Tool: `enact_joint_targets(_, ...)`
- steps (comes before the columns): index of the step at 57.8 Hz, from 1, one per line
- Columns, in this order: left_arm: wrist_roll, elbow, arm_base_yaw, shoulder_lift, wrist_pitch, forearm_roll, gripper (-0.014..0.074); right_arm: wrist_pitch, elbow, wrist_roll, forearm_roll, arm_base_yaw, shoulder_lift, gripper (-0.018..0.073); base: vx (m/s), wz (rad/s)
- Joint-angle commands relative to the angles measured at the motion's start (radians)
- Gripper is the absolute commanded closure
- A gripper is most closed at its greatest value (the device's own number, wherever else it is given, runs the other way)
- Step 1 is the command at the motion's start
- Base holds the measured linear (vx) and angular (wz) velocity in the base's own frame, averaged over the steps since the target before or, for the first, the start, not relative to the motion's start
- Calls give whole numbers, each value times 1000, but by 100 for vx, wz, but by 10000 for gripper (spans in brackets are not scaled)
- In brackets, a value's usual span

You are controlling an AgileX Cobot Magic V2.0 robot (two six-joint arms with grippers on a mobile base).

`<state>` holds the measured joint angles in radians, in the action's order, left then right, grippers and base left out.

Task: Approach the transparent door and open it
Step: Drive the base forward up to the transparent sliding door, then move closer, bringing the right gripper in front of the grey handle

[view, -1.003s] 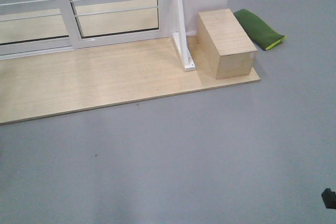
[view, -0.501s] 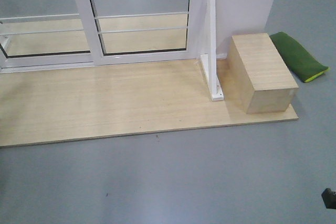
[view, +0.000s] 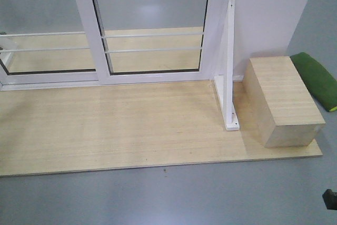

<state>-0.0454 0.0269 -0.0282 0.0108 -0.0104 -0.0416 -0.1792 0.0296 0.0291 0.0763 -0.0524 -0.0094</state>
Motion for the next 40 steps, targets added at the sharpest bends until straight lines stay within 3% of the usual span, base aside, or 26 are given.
enact_joint_targets(1,-8,30,-5,13,-78,8,602,79,14,-2,4,-4,-14,567,39,3)
enact_joint_targets(40,-8,30,-5,13,-78,8,602,80,14,-2,4,-4,-14,567,34,2)
